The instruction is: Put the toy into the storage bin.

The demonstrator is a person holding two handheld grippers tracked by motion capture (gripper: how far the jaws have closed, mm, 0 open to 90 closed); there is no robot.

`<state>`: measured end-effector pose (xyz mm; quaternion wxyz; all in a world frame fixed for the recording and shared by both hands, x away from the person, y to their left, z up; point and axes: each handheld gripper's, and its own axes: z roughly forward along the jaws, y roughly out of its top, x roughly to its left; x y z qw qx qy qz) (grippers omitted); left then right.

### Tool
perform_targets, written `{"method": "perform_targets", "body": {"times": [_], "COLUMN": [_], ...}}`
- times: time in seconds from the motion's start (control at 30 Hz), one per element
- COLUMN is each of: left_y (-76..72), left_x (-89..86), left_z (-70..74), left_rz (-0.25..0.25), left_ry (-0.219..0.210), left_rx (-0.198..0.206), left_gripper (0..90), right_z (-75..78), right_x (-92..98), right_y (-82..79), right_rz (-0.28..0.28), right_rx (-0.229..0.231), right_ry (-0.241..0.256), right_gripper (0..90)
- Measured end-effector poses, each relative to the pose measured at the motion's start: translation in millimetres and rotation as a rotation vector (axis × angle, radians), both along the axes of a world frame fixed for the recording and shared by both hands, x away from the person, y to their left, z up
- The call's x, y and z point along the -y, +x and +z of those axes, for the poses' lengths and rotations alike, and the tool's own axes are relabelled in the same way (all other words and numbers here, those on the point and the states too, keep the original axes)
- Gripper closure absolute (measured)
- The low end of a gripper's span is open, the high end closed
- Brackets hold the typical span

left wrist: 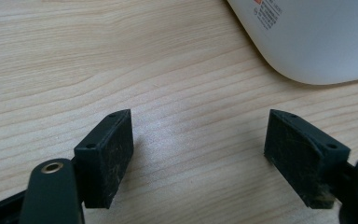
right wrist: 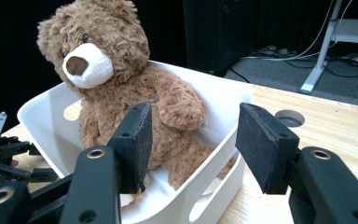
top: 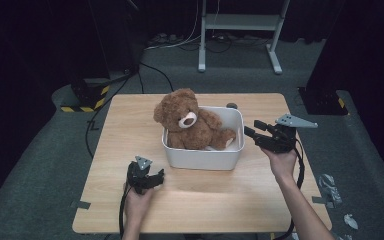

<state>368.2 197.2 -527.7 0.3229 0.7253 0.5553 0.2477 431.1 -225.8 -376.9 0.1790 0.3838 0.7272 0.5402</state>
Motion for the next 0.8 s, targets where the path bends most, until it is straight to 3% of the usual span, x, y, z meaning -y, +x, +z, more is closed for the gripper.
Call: {"method": "perform_targets", "body": {"times": [0.8], "left_y": [0.0], "left_x": [0.0], "left_z": [0.0], "left_rz": [0.0], "left_ry": [0.0], "left_rx": [0.0], "left_gripper": [23.7], "right_z": [-10.0], "right_x": [10.4], "right_y": [-3.5], "right_rz": [-0.021], "right_rx": [-0.016], "right_ry": [0.01], "right_gripper": [45.7]}}
